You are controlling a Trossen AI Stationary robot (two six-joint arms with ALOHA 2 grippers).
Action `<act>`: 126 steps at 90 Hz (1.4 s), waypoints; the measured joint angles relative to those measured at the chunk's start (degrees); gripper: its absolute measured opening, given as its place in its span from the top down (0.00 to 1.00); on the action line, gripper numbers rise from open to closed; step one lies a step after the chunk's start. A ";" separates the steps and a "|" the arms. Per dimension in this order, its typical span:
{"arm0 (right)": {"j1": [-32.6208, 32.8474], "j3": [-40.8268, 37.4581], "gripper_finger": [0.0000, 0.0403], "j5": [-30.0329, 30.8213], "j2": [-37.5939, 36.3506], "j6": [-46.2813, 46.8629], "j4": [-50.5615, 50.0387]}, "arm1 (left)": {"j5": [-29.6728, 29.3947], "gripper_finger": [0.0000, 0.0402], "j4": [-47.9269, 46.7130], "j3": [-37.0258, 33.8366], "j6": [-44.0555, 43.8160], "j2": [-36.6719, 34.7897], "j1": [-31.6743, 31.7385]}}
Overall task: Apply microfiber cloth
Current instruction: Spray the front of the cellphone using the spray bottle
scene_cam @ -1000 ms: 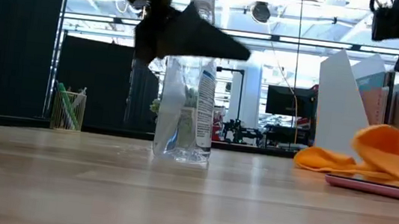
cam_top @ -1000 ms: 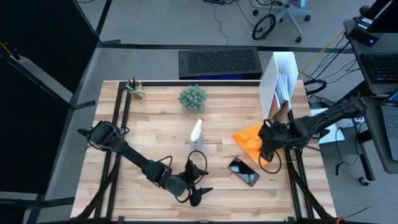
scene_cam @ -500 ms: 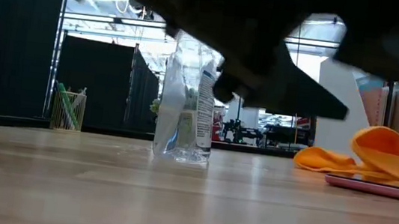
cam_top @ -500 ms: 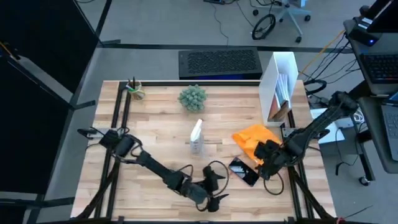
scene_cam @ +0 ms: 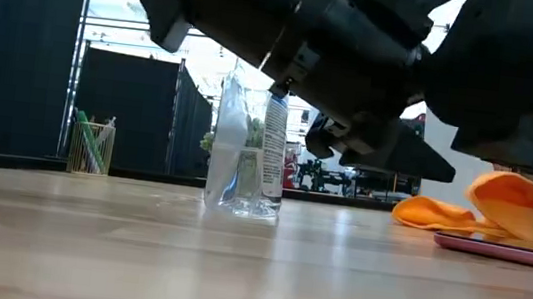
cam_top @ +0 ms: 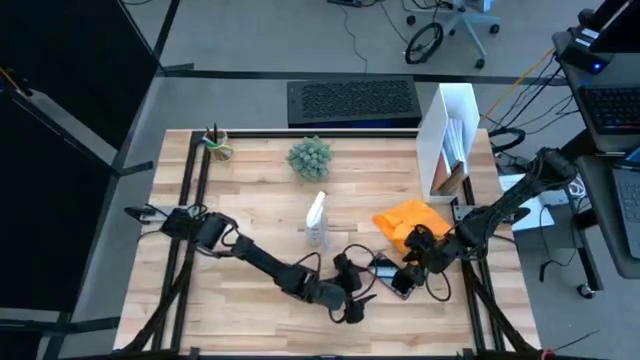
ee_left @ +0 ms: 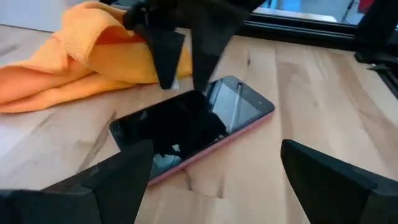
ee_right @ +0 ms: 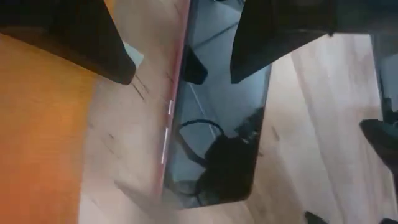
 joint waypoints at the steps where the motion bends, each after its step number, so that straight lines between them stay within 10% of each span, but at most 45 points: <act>1: 0.00 -0.01 0.35 0.00 0.13 0.07 0.17 | 0.00 0.16 -0.23 0.00 0.02 0.07 0.03; 106: 0.81 4.69 0.36 -1.56 19.40 -3.15 22.64 | -2.06 0.16 -3.61 3.43 -2.74 6.16 2.99; 126: 0.81 5.05 0.53 -1.18 21.21 -4.11 23.37 | -2.49 0.16 -3.46 3.43 -2.86 6.18 3.05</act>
